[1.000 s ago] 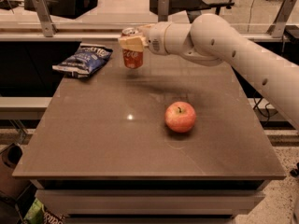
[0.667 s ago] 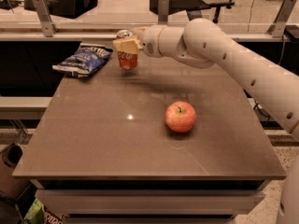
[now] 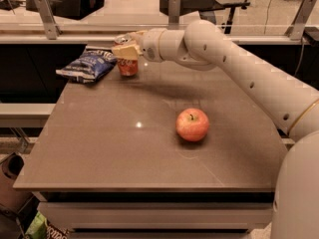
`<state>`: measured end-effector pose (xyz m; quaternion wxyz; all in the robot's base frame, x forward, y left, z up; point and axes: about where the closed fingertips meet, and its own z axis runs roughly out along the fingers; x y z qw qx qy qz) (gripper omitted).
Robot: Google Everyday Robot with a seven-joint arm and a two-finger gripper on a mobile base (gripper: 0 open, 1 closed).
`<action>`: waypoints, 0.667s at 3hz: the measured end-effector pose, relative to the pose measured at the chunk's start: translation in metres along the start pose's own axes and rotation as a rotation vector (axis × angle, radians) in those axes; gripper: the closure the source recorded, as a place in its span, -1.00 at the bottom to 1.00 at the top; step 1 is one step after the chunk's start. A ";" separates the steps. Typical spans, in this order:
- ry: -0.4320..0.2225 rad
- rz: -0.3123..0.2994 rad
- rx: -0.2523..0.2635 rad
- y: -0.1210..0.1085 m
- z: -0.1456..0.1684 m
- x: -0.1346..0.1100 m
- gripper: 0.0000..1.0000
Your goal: Move coke can near blue chip bag
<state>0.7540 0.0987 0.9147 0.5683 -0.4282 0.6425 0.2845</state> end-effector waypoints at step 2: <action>0.037 -0.028 -0.102 0.010 0.023 0.004 0.62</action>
Offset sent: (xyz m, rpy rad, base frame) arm 0.0036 0.0267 -0.0127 -0.0672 0.0324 0.1546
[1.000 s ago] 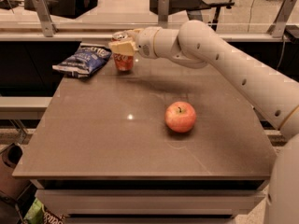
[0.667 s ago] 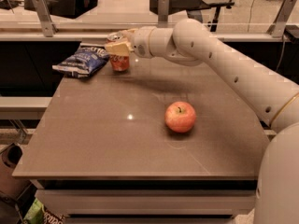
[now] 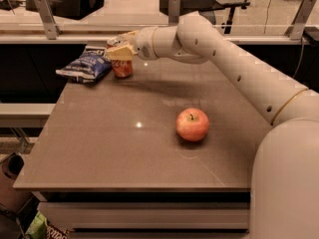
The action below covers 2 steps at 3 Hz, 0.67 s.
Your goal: Move coke can near blue chip bag
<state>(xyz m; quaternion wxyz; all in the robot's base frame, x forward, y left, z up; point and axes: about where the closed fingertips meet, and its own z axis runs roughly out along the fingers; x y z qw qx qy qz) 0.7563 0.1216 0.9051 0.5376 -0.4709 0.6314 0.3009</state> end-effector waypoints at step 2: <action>0.000 0.000 -0.012 0.004 0.005 -0.001 -0.28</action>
Offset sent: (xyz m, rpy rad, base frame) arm -0.0013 0.0026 -0.0002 -0.0004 0.0014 0.0070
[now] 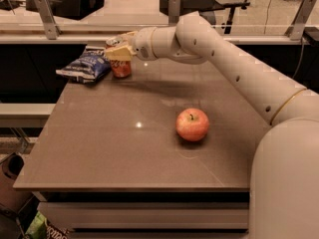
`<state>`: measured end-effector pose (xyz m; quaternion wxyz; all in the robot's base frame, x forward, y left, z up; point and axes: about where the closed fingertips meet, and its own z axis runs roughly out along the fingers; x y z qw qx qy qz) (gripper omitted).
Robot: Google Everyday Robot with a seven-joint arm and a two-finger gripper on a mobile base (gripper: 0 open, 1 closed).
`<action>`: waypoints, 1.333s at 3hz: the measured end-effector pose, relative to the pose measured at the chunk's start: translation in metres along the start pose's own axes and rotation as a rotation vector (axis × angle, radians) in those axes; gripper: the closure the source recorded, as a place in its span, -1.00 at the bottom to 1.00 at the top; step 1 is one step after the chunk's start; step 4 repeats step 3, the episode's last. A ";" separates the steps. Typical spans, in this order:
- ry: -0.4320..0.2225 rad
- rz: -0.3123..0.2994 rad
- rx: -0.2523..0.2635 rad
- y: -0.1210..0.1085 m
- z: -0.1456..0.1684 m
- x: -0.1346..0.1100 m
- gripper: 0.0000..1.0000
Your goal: Move coke can near blue chip bag
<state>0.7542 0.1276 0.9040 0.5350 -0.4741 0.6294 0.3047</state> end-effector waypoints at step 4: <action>-0.001 0.001 -0.009 0.004 0.005 0.000 -1.00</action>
Offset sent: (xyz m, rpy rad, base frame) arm -0.0007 0.0027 -0.0007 0.0003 0.0013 0.0040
